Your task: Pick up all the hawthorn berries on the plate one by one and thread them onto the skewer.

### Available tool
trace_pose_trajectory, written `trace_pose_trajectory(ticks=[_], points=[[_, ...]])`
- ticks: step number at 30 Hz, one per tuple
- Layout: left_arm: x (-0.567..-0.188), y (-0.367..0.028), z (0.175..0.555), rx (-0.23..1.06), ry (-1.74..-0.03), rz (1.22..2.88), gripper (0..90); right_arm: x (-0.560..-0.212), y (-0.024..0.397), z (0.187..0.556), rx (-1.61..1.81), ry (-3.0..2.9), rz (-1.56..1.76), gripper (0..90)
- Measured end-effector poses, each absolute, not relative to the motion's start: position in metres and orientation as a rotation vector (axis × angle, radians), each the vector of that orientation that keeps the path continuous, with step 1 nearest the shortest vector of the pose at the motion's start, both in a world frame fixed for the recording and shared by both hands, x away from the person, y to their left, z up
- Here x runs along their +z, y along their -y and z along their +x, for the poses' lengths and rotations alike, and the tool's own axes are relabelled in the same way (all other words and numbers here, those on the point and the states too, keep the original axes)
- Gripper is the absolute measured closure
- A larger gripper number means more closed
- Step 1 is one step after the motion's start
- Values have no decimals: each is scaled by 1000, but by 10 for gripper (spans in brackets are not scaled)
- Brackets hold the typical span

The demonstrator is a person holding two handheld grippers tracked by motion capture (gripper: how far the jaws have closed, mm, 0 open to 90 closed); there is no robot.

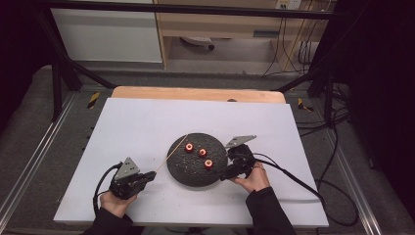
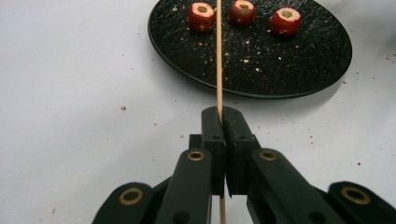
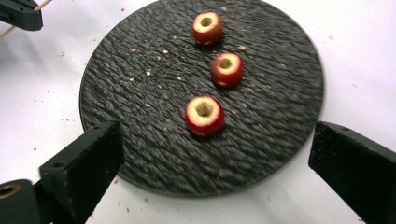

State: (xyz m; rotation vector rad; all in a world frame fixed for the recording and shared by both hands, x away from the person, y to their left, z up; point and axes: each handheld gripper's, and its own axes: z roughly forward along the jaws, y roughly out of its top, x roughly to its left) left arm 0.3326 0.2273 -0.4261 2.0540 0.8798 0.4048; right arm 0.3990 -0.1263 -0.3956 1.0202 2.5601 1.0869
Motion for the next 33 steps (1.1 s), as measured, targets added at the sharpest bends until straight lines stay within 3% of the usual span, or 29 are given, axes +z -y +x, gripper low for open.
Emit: trace_pose_trajectory(ticks=[15, 33], points=[[-428, -225, 332, 400, -872, 2064, 878, -400, 81, 427, 860, -2714, 1071, 228], [-428, -224, 332, 401, -869, 2063, 878, -411, 77, 443, 769, -2787, 1202, 534]])
